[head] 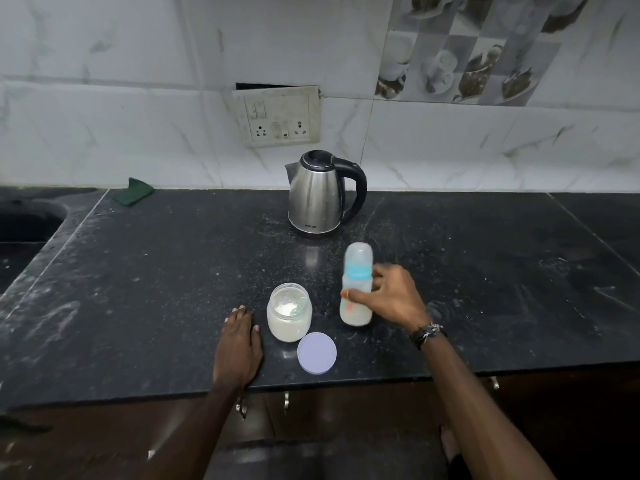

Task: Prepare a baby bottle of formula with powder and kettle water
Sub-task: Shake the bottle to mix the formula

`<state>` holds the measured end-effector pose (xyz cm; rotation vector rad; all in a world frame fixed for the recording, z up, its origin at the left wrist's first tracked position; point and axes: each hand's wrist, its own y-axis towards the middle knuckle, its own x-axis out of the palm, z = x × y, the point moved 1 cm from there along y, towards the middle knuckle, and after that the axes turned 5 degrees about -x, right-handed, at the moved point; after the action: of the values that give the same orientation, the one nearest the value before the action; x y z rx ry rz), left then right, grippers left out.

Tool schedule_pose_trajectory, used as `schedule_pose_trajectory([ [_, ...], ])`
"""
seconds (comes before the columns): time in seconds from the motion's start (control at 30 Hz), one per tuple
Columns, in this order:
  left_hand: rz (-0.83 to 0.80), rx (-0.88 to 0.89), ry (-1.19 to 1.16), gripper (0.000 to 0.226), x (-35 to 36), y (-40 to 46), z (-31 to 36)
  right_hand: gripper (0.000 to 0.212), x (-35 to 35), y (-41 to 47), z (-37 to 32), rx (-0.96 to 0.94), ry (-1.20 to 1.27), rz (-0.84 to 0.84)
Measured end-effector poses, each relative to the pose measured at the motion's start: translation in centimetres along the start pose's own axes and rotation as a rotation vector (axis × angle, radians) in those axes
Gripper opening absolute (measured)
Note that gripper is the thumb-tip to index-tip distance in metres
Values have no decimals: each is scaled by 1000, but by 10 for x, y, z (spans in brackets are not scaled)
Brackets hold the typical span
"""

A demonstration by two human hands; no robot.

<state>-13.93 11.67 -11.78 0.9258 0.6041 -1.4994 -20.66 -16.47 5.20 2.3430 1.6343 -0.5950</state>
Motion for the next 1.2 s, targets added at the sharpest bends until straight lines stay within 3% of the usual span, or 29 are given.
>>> schedule_pose_trajectory([
  [0.07,8,1,-8,37,0,1,0,43,2,-3,0,-5,88,-31],
  [0.17,-2,-6,3,37,0,0,1,23,3,-5,-4,30,303,203],
  [0.27,6,-1,4,38,-1,0,1,23,-3,1,-5,93,285,217],
  [0.37,0,0,0,38,-1,0,3,26,-10,-1,-12,87,460,277],
  [0.53,-1,-8,0,38,-2,1,2,30,-9,-4,-11,69,336,-47],
  [0.63,-9,-16,0,39,-1,0,3,26,-6,-4,-14,108,508,154],
  [0.77,-2,-15,-9,39,-3,0,3,30,-3,-8,-14,111,370,-45],
  [0.9,-16,-24,-5,40,-3,-2,4,30,-6,-4,-14,214,563,202],
  [1.0,-4,-16,-13,39,-4,-1,4,34,-7,-6,-12,204,440,47],
  [1.13,-17,-30,-12,39,-3,0,4,28,-11,-2,-12,203,586,274],
  [1.2,-11,-24,-9,39,-3,-1,3,28,-11,-2,-14,220,538,189],
])
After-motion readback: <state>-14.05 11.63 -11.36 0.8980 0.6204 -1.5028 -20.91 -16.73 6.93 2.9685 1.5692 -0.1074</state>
